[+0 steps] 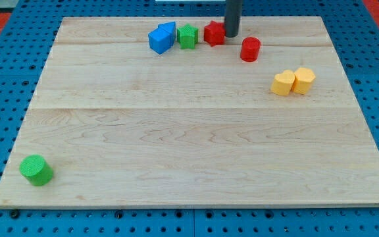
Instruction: Move the red circle to the bottom left of the red star
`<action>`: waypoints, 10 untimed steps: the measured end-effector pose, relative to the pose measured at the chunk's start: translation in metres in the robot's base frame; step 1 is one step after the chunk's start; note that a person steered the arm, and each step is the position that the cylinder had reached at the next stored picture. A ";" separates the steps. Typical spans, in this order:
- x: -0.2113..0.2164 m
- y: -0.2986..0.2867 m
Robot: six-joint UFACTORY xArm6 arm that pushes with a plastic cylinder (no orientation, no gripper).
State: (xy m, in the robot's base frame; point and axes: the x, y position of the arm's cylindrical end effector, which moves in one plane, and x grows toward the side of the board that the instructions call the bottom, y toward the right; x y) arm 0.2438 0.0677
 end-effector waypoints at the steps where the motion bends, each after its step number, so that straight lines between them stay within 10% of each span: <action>1: 0.000 -0.006; 3: 0.041 0.162; 5: 0.034 0.045; 8: 0.082 0.040; 10: 0.020 -0.026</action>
State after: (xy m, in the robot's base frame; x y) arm 0.2641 0.0416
